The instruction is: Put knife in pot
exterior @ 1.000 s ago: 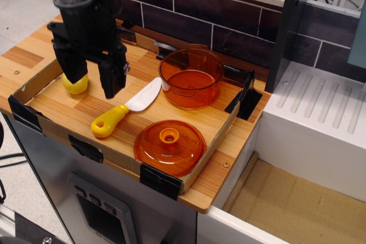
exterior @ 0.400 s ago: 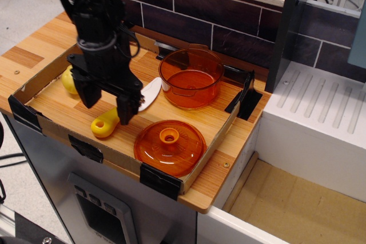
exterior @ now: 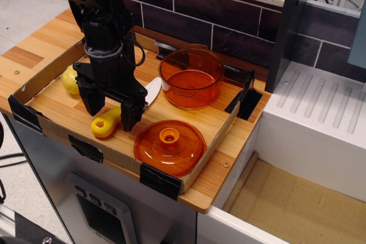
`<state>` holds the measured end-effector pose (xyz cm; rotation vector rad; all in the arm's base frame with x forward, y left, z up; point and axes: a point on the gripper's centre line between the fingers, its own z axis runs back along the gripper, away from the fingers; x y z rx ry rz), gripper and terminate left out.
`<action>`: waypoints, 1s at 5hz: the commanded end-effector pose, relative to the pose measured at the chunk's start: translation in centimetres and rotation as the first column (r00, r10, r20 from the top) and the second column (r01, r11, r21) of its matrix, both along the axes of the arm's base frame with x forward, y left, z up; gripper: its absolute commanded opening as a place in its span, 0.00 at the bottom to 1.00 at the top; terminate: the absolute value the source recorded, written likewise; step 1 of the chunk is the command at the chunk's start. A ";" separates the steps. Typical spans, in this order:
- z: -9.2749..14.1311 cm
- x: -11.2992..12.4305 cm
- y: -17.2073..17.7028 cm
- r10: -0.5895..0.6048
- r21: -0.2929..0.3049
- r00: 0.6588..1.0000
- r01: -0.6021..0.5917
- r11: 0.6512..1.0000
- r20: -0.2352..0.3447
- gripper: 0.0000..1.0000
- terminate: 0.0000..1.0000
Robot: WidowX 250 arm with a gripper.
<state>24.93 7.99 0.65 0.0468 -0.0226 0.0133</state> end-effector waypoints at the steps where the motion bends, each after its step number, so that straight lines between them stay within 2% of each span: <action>1: -0.2 0.6 0.7 -0.032 0.031 0.999 0.031 0.999 0.022 1.00 0.00; 2: 0.4 0.4 0.9 -0.022 -0.003 1.000 0.022 1.000 0.019 0.00 0.00; 3: 1.6 0.0 1.3 -0.012 -0.018 1.000 0.013 1.000 0.023 0.00 0.00; 5: 6.4 -0.7 2.7 0.048 -0.005 0.992 -0.047 0.999 0.118 0.00 0.00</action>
